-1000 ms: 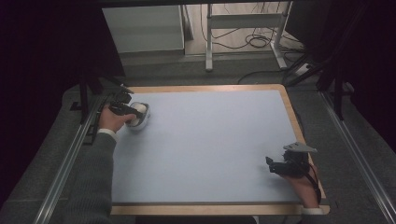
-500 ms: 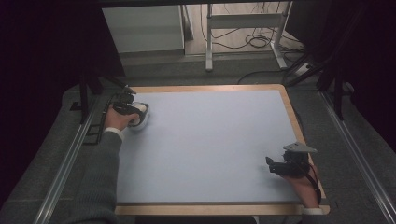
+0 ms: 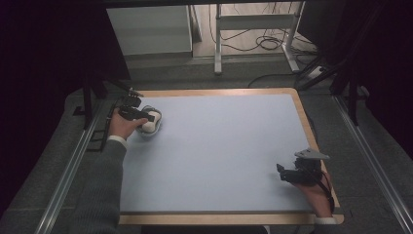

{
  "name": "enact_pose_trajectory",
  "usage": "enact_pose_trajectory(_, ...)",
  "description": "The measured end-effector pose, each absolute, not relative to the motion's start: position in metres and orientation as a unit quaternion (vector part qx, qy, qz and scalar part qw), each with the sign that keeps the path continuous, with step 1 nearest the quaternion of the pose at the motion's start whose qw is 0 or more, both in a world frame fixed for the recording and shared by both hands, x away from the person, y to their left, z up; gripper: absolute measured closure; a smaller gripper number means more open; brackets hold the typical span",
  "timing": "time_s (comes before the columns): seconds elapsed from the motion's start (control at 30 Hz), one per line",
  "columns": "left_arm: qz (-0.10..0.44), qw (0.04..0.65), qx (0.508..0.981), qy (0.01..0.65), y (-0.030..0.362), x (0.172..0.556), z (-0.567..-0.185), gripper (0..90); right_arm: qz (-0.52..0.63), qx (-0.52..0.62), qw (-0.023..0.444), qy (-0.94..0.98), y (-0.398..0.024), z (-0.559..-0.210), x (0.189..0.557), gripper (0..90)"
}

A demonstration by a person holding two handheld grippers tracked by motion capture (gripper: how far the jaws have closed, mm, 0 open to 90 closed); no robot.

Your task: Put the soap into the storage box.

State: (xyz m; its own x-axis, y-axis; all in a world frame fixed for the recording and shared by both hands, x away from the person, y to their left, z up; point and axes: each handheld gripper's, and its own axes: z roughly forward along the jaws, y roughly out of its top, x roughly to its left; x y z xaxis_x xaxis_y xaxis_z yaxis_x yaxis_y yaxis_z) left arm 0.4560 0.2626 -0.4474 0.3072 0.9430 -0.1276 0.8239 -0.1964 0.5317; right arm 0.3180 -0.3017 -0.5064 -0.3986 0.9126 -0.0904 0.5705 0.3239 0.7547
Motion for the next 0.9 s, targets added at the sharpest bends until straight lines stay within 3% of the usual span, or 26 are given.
enact_pose_trajectory(0.17,0.131,0.28,0.788,0.532,0.245,0.425,-0.443,32.2,0.335,0.481,0.256,0.769,-0.301,-0.505,0.317,8.0)
enact_pose_trajectory(0.33,0.122,0.308,0.798,0.504,0.239,0.4,-0.449,32.1,0.34,0.478,0.256,0.768,-0.3,-0.502,0.316,7.9)
enact_pose_trajectory(0.9,0.094,0.361,0.801,0.468,0.228,0.319,-0.492,27.6,0.34,0.473,0.259,0.77,-0.297,-0.501,0.314,7.9)
